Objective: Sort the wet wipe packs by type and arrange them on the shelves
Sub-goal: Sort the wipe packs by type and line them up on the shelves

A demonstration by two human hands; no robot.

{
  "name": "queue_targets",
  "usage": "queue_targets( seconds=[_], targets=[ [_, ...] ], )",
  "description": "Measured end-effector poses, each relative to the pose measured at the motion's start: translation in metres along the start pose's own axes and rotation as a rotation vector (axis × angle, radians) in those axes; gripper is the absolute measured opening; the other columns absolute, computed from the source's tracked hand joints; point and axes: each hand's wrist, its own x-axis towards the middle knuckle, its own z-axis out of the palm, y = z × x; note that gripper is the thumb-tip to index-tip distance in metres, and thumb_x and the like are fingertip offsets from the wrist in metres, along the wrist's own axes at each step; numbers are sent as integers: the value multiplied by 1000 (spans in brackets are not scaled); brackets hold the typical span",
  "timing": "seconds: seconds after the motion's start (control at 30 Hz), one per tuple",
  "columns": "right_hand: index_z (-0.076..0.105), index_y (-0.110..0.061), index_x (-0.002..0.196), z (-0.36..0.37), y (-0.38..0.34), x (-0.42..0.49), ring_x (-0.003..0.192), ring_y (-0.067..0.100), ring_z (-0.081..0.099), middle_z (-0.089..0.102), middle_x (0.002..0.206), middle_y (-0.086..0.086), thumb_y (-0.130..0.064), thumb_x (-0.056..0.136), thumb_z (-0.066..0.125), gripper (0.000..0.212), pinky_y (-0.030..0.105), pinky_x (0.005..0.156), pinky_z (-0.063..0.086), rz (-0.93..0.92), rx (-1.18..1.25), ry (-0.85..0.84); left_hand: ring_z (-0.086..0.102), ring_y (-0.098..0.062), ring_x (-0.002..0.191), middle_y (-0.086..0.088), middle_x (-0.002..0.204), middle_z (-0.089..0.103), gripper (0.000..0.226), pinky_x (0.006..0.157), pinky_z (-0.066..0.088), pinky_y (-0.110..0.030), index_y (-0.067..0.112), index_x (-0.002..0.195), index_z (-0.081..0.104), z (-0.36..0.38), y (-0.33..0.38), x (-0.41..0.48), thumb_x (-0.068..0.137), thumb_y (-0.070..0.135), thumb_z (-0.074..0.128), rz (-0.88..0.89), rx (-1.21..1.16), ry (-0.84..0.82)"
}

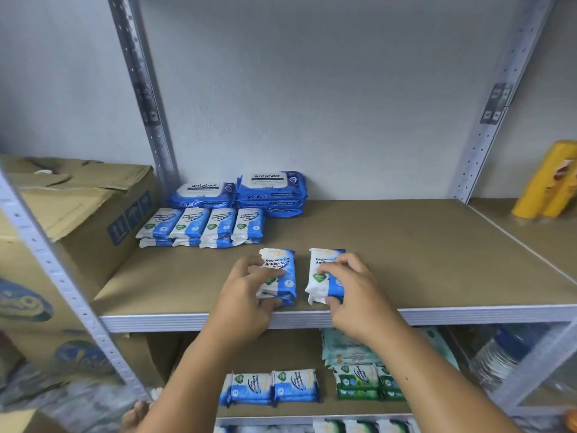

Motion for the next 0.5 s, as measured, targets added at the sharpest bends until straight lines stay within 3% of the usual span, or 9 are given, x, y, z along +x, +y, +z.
queue_targets(
  seconds=[0.07,0.2,0.4,0.5],
  targets=[
    [64,-32,121,7,5,7,109,15,52,39,124,-15,-4,81,68,49,35,90,51,19,16,56,52,-8,116,11,138,43,42,100,42,-21,31,118,73,13,3,7,80,16,83,15,14,46],
    [68,-24,124,25,23,39,112,23,55,42,134,-8,1,79,67,52,36,97,48,83,13,155,62,-16,106,12,135,52,40,89,46,-22,34,119,72,31,2,37,81,21,79,50,110,61],
    [72,-15,122,45,56,115,116,27,53,41,134,10,12,78,67,53,14,96,30,60,17,215,53,-26,114,5,119,64,40,93,41,-43,27,114,72,40,-27,106,75,31,81,244,407,114],
    [70,-15,127,53,64,159,115,26,53,39,133,9,13,79,63,56,22,102,39,71,42,167,62,-27,105,3,116,65,38,95,39,-42,21,110,67,40,-40,139,75,31,77,297,472,60]
  ],
)
